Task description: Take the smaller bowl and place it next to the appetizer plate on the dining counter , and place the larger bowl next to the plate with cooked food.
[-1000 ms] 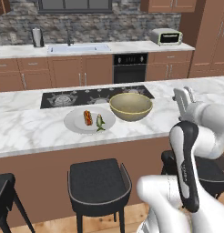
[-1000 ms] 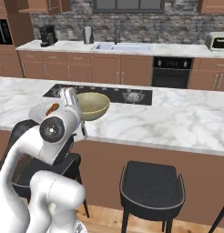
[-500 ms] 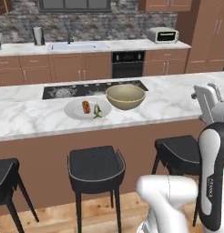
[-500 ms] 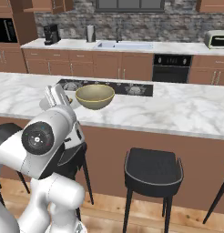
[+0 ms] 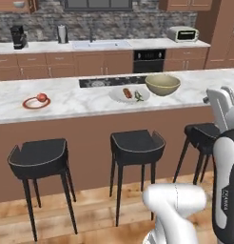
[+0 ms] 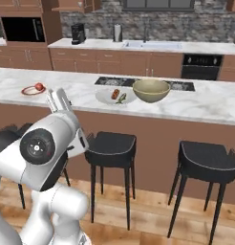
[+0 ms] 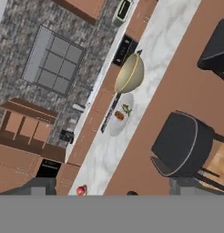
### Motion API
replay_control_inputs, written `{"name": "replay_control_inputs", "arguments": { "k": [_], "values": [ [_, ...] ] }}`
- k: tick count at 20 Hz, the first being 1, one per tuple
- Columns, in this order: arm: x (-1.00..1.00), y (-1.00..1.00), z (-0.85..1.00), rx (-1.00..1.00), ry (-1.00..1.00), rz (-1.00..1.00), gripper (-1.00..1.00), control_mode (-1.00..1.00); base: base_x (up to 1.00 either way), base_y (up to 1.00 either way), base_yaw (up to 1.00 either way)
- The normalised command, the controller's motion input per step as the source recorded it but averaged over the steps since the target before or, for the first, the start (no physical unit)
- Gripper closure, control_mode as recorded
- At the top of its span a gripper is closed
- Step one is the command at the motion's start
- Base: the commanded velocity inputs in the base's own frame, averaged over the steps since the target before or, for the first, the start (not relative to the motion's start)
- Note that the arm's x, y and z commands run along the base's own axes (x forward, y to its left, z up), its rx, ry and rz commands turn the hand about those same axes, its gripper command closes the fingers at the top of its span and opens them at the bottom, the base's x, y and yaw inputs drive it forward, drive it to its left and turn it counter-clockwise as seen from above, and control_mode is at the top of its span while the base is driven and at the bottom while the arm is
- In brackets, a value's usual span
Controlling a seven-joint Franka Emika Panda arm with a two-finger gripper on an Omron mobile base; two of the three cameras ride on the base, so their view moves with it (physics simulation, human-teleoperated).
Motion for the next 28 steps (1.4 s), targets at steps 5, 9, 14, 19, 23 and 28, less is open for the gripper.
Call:
{"name": "replay_control_inputs", "arguments": {
  "k": [5, 9, 14, 19, 23, 28],
  "values": [
    [0.0, 0.0, 0.0, 0.0, 0.0, 0.0, -1.0, 1.0, -0.04, 1.0, 0.05],
    [0.0, 0.0, 0.0, 0.0, 0.0, 0.0, -1.0, 1.0, 0.0, 1.0, 0.07],
    [0.0, 0.0, 0.0, 0.0, 0.0, 0.0, -1.0, 1.0, 0.0, 1.0, 0.11],
    [0.0, 0.0, 0.0, 0.0, 0.0, 0.0, -1.0, 1.0, 0.02, 1.0, 0.33],
    [0.0, 0.0, 0.0, 0.0, 0.0, 0.0, -1.0, 1.0, 0.08, 1.0, 0.41],
    [0.0, 0.0, 0.0, 0.0, 0.0, 0.0, -1.0, 1.0, 0.29, 1.0, 0.32]
  ]
}}
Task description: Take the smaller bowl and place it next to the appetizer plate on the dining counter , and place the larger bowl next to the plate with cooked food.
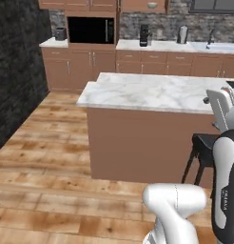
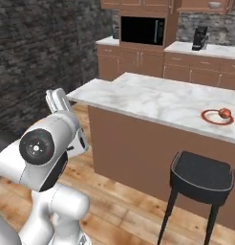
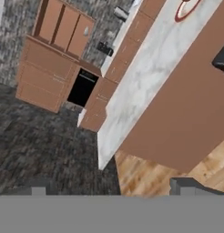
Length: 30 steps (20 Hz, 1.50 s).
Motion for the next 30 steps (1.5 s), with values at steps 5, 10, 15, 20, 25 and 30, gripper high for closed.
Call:
{"name": "replay_control_inputs", "arguments": {
  "k": [5, 10, 15, 20, 25, 30],
  "values": [
    [0.0, 0.0, 0.0, 0.0, 0.0, 0.0, -1.0, 1.0, 0.54, 1.0, 0.26],
    [0.0, 0.0, 0.0, 0.0, 0.0, 0.0, -1.0, 1.0, 0.91, 1.0, 0.2],
    [0.0, 0.0, 0.0, 0.0, 0.0, 0.0, -1.0, 1.0, 1.0, 1.0, 0.01],
    [0.0, 0.0, 0.0, 0.0, 0.0, 0.0, -1.0, 1.0, 1.0, 1.0, -0.13],
    [0.0, 0.0, 0.0, 0.0, 0.0, 0.0, -1.0, 1.0, 1.0, 1.0, -0.35],
    [0.0, 0.0, 0.0, 0.0, 0.0, 0.0, -1.0, 1.0, 1.0, 0.96, -0.61]
  ]
}}
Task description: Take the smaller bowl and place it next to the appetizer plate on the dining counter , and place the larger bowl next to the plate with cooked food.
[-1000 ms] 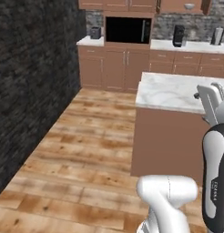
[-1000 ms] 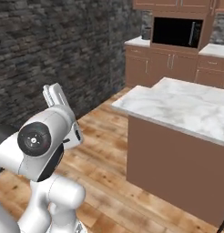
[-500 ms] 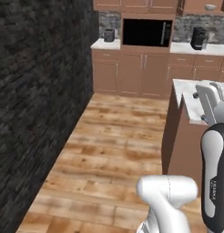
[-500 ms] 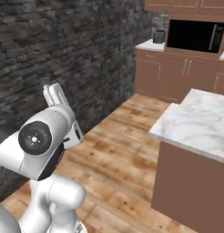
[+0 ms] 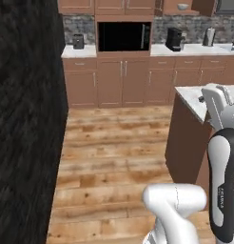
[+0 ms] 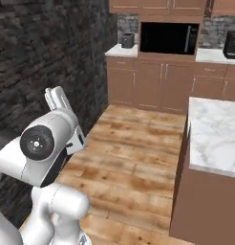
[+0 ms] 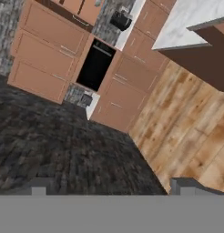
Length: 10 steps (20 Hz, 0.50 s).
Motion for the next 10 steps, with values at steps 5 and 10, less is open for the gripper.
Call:
{"name": "replay_control_inputs", "arguments": {
  "k": [5, 10],
  "values": [
    [0.0, 0.0, 0.0, 0.0, 0.0, 0.0, -1.0, 1.0, 1.0, 0.99, -0.61],
    [0.0, 0.0, 0.0, 0.0, 0.0, 0.0, -1.0, 1.0, 1.0, 1.0, -0.41]
  ]
}}
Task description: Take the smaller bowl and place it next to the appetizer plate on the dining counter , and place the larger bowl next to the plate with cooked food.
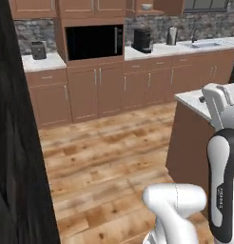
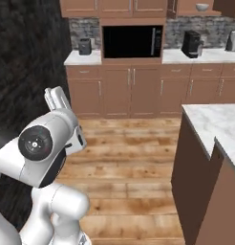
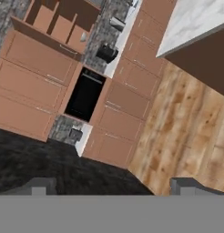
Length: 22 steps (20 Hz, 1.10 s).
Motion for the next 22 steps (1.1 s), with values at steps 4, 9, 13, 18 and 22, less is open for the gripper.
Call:
{"name": "replay_control_inputs", "arguments": {
  "k": [4, 9, 13, 18, 22],
  "values": [
    [0.0, 0.0, 0.0, 0.0, 0.0, 0.0, -1.0, 1.0, 1.0, 0.85, -0.26],
    [0.0, 0.0, 0.0, 0.0, 0.0, 0.0, -1.0, 1.0, 1.0, 0.31, -0.39],
    [0.0, 0.0, 0.0, 0.0, 0.0, 0.0, -1.0, 1.0, 1.0, 0.0, -0.42],
    [0.0, 0.0, 0.0, 0.0, 0.0, 0.0, -1.0, 1.0, 1.0, 0.19, -0.26],
    [0.0, 0.0, 0.0, 0.0, 0.0, 0.0, -1.0, 1.0, 1.0, 0.38, -0.17]
  ]
}}
